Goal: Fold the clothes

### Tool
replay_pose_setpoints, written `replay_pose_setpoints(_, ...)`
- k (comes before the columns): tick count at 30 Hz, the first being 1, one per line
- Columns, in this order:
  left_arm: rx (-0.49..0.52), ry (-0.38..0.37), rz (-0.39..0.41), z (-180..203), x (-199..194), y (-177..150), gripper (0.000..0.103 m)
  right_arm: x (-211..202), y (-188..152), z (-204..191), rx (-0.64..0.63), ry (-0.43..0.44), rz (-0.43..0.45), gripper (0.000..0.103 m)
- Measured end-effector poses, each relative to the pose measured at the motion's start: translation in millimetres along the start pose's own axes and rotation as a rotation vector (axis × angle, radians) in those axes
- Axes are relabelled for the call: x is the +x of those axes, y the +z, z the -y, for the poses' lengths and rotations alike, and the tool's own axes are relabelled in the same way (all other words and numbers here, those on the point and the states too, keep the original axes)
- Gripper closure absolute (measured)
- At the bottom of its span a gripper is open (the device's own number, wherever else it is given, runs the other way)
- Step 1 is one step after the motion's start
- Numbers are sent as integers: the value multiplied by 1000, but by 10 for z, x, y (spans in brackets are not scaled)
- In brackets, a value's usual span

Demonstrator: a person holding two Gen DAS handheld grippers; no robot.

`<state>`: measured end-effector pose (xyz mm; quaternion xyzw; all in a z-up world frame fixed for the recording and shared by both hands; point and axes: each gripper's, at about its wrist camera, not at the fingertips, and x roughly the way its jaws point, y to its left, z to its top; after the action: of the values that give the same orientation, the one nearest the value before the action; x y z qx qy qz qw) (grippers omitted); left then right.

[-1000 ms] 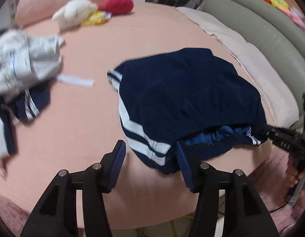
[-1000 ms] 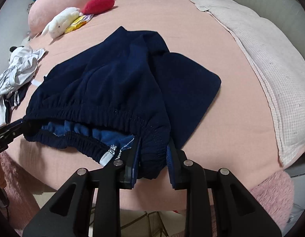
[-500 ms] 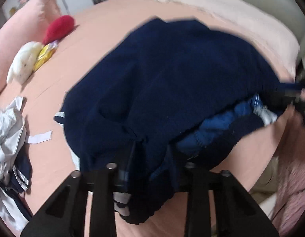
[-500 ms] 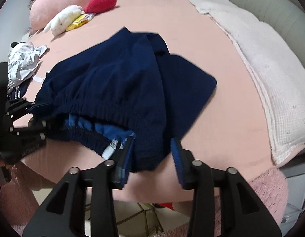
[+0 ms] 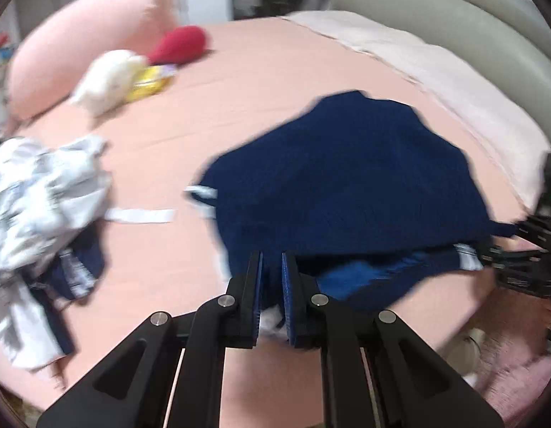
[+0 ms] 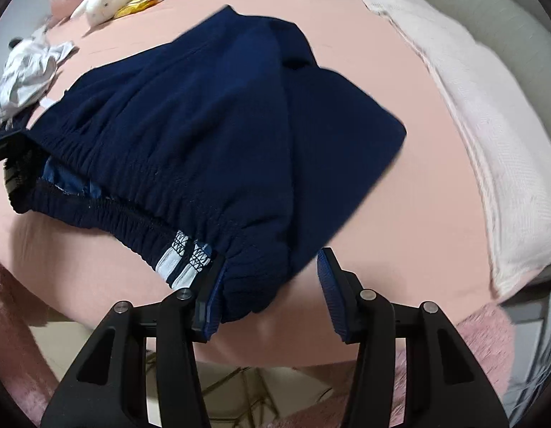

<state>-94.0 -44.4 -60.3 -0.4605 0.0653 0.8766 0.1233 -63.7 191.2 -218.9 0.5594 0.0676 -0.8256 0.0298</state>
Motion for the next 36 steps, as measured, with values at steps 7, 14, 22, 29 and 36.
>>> replay_pose_setpoints(7, 102, -46, -58, 215, 206, -66, 86, -43, -46, 82, 47, 97, 1, 50)
replay_pose_setpoints(14, 370, 5, -95, 483, 372, -7, 48, -136, -78, 232, 133, 174, 5, 50)
replay_pose_setpoints(22, 394, 53, -123, 544, 495, 20, 96, -5, -110, 289, 165, 178, -49, 49)
replay_pose_setpoints(29, 49, 51, 1, -46, -62, 167, 103, -304, -45, 1, -24, 7, 35, 46)
replay_pose_setpoints(36, 170, -28, -76, 50, 119, -55, 100, -279, -35, -106, -14, 22, 25, 37)
